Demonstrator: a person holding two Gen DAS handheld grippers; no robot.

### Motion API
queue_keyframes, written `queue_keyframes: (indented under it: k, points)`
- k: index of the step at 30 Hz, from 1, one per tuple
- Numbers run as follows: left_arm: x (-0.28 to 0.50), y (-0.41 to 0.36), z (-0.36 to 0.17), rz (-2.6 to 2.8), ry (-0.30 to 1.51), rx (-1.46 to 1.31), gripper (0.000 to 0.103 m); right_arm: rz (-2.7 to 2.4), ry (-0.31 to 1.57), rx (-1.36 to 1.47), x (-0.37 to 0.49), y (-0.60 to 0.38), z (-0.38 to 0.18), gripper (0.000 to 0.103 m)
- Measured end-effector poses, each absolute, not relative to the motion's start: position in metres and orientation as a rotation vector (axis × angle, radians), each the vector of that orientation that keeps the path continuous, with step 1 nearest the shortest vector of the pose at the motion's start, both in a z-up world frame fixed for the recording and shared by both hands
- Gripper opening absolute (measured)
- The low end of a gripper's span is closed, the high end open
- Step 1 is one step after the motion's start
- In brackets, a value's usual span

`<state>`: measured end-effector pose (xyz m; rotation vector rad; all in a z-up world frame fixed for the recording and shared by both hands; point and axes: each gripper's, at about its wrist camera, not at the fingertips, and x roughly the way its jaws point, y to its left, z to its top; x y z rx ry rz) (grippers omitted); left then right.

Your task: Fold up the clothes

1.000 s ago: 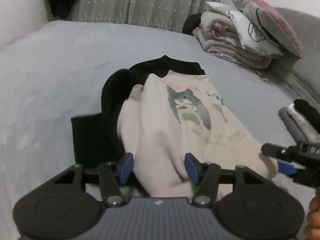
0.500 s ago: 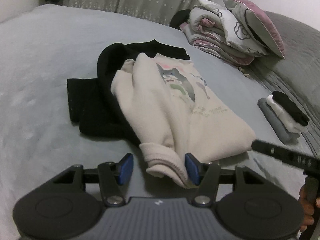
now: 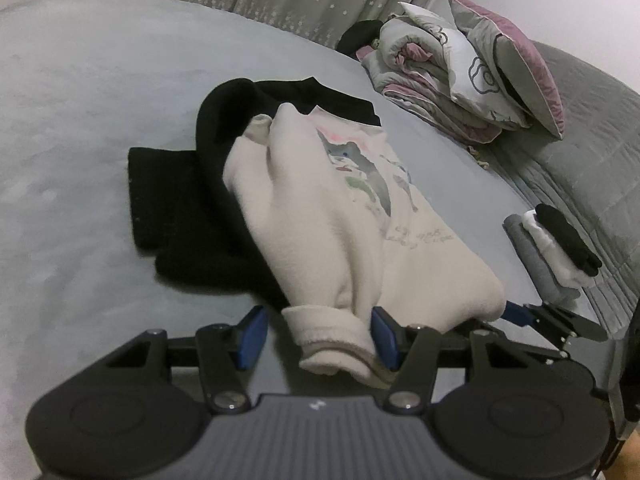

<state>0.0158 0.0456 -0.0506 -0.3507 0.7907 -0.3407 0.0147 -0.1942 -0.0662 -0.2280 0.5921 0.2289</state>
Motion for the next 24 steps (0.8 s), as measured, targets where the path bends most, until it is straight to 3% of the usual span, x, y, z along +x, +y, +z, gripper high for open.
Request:
queue_keyframes:
  k: [7,11,13,15,24]
  points:
    - [0.027,0.042,-0.057,-0.343,0.759,-0.369,0.058,0.218,0.583,-0.214,0.027,-0.188,-0.069,0.052]
    - [0.028,0.04,-0.058,-0.332,0.742,-0.38,0.056,0.22,0.588,-0.2,0.03,-0.187,-0.069,0.041]
    - [0.028,0.04,-0.058,-0.332,0.736,-0.379,0.04,0.218,0.592,-0.188,0.03,-0.186,-0.068,0.034]
    - [0.027,0.041,-0.056,-0.333,0.732,-0.385,0.031,0.214,0.601,-0.163,0.031,-0.186,-0.066,0.028]
    - [0.009,0.057,-0.031,-0.315,0.646,-0.391,0.027,0.274,0.67,0.135,0.019,-0.213,-0.037,0.02]
